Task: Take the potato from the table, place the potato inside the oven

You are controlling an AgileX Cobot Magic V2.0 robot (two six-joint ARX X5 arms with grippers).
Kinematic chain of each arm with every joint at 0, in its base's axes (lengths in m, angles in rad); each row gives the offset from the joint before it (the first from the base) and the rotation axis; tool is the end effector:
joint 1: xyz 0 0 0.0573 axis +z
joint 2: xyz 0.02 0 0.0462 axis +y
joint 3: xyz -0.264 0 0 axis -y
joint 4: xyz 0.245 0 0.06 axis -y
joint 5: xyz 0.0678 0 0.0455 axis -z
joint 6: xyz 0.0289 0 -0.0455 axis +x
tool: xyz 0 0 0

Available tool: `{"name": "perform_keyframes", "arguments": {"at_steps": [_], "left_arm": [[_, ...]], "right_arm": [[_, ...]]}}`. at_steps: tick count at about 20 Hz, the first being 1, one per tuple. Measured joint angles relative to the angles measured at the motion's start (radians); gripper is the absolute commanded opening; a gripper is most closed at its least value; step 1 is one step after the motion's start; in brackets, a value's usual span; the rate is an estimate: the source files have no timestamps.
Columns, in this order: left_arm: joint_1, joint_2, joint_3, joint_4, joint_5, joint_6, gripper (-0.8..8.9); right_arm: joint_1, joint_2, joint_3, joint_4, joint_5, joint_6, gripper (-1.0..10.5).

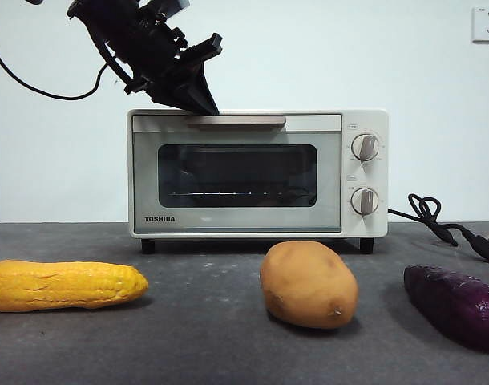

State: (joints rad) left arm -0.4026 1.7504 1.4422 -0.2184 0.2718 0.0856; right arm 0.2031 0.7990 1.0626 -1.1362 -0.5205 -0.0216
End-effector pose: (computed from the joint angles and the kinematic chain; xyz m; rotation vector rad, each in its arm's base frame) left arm 0.3664 -0.1645 0.2980 0.1155 0.5070 -0.6812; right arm 0.1112 0.0376 0.3433 0.1215 0.8721 0.6856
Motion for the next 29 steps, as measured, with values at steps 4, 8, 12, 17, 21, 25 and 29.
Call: {"name": "perform_keyframes", "arguments": {"at_steps": [4, 8, 12, 17, 21, 25, 29], "left_arm": [[-0.009, -0.002, 0.016, -0.066, 0.005, 0.004, -0.08], [-0.027, -0.016, 0.024, -0.168, 0.048, 0.006, -0.08], [-0.059, -0.018, 0.022, -0.291, 0.123, 0.008, -0.08], [-0.101, 0.005, 0.001, -0.449, 0.149, 0.009, -0.08], [-0.118, 0.012, -0.001, -0.549, 0.13, 0.009, -0.08], [-0.124, 0.012, -0.001, -0.595, 0.129, 0.009, -0.08], [-0.125, -0.006, -0.002, -0.573, 0.121, 0.009, -0.07]], "right_arm": [[0.0, 0.0, 0.0, 0.0, 0.0, 0.0, 6.9], [0.0, 0.0, 0.0, 0.0, 0.0, 0.0, 6.9], [0.0, 0.003, 0.0, 0.0, 0.0, 0.0, 6.9], [0.0, 0.008, 0.0, 0.0, 0.0, 0.0, 6.9], [0.0, 0.008, 0.0, 0.001, 0.0, 0.0, 6.9], [0.0, 0.009, 0.0, 0.001, 0.0, 0.0, 6.9], [0.0, 0.025, 0.0, 0.001, 0.0, 0.0, 6.9]]}}
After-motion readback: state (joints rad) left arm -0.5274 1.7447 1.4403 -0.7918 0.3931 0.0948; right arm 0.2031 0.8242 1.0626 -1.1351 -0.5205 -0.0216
